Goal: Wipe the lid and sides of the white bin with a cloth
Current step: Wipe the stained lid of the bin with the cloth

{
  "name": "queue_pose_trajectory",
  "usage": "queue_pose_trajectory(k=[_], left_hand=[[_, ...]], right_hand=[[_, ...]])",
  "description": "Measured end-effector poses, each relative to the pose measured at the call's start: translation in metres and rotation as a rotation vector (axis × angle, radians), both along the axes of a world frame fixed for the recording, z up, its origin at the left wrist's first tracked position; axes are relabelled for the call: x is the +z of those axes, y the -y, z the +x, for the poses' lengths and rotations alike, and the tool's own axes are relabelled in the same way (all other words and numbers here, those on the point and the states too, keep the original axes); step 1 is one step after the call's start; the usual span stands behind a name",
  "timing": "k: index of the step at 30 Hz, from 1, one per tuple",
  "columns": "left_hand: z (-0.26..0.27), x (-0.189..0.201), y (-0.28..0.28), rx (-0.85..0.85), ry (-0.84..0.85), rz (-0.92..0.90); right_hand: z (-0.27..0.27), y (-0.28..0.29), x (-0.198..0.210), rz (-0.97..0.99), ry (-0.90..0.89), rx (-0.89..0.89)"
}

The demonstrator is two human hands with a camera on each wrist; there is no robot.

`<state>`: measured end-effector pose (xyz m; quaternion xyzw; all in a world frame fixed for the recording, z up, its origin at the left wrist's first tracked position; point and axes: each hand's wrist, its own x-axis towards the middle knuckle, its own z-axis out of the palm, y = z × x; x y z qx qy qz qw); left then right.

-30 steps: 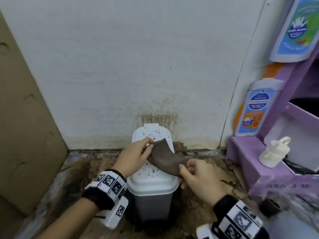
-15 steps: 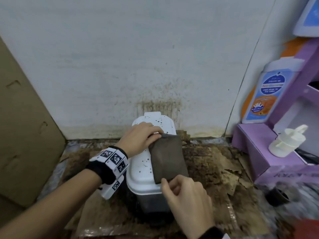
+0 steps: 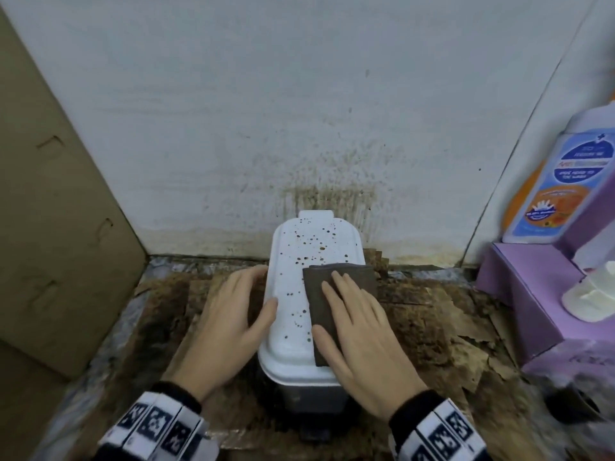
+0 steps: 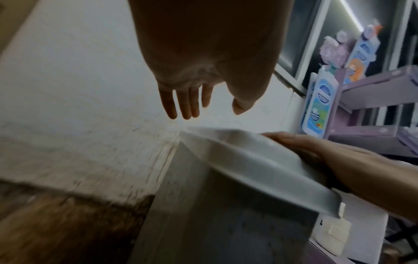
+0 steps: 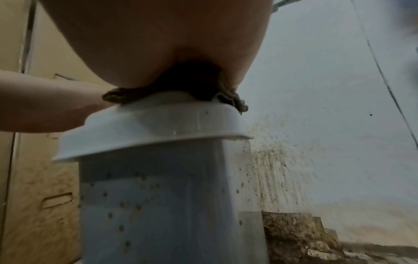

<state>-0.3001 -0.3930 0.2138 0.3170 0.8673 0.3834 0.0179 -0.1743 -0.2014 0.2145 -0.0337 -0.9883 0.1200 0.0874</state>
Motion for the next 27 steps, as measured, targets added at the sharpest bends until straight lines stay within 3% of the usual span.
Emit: queue_pose_trajectory(k=[3, 7, 20, 27], left_hand=[[0.011, -0.020, 0.009, 0.009, 0.216, 0.087], [0.015, -0.038, 0.010, -0.034, 0.323, 0.063], [0.017, -0.048, -0.001, -0.148, 0.371, 0.186], [0.017, -0.050, 0.000, -0.132, 0.332, 0.164]], right_hand=[[-0.001, 0.001, -0.007, 0.033, -0.011, -0.043], [-0.002, 0.006, -0.010, -0.003, -0.032, -0.111], [-0.045, -0.031, 0.002, -0.015, 0.163, -0.022], [-0.010, -0.004, 0.005, -0.032, 0.131, -0.061]])
